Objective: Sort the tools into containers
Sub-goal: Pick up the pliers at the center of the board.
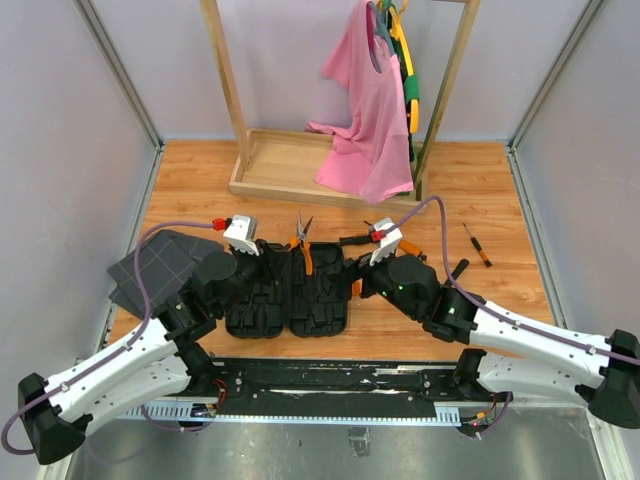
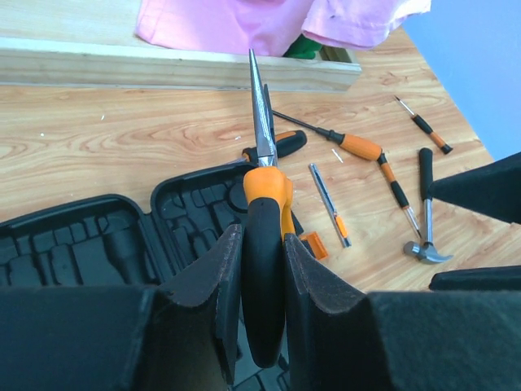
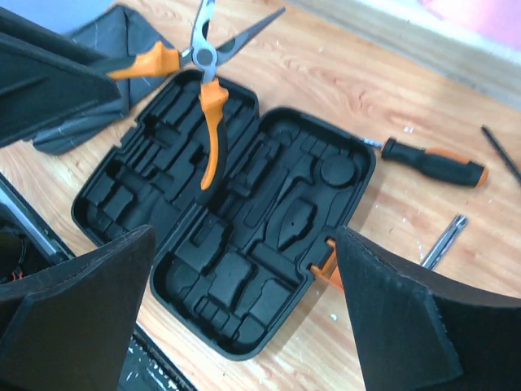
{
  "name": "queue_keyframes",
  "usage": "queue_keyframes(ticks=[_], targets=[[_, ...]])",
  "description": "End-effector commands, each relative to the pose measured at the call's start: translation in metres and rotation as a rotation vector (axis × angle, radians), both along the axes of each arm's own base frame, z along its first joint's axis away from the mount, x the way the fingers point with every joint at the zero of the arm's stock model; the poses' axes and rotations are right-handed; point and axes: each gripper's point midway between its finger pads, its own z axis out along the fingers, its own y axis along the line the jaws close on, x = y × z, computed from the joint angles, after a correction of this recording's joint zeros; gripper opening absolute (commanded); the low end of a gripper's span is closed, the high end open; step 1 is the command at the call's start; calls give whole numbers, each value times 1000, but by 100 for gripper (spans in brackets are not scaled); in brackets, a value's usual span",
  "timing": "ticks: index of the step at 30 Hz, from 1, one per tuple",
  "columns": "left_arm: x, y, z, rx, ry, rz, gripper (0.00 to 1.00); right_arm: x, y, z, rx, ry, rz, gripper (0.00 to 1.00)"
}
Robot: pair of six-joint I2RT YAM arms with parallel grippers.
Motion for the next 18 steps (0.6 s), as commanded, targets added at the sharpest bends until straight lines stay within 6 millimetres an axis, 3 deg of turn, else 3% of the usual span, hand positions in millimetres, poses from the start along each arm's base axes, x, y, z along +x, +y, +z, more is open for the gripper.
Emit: queue_keyframes(ticks=[1,8,18], targets=[[6,4,38,-104,-144,36,1,-2,8,-4,29,102,-17,92],[14,22,46,-133,-240,132,0,27,-2,-6,38,173,-111,92],[26,22,50,-246,-349,194,0,70,-27,12,169,198,-202,92]])
